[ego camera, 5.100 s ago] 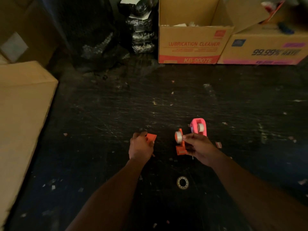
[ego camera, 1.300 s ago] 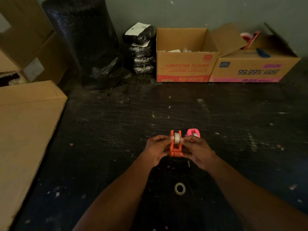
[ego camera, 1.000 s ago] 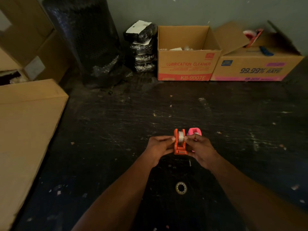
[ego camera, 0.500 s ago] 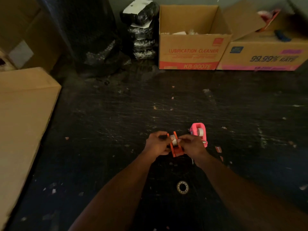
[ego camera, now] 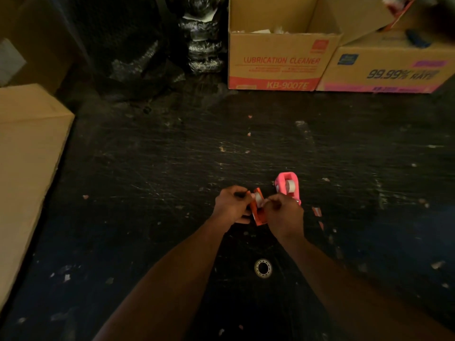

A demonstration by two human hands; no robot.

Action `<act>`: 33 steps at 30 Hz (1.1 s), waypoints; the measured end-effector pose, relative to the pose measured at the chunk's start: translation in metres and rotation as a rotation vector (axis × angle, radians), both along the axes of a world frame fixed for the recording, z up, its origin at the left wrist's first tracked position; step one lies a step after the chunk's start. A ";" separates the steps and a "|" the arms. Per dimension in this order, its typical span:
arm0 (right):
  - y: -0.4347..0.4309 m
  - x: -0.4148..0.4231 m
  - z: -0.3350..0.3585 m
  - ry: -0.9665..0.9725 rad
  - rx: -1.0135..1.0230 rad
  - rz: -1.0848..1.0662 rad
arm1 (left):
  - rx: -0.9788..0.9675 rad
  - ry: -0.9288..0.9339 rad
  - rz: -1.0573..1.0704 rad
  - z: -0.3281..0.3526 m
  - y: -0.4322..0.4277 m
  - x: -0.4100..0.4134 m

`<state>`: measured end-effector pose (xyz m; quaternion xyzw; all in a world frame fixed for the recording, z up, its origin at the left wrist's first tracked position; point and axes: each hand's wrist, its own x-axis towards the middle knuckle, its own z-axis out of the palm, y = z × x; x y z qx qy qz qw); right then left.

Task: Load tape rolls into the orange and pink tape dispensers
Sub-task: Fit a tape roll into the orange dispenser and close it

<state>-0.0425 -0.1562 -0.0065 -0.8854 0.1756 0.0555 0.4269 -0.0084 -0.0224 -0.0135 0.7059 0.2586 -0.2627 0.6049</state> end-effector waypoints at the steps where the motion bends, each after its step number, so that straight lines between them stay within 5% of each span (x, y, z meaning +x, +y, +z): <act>1: 0.001 -0.002 0.004 0.019 0.011 -0.011 | 0.009 0.000 0.005 0.000 -0.001 0.000; 9: 0.011 0.006 0.006 0.415 0.374 -0.348 | 0.042 0.013 0.014 -0.003 -0.005 0.000; 33: -0.003 -0.017 0.005 0.308 0.280 -0.236 | 0.058 -0.010 0.013 -0.010 -0.022 -0.009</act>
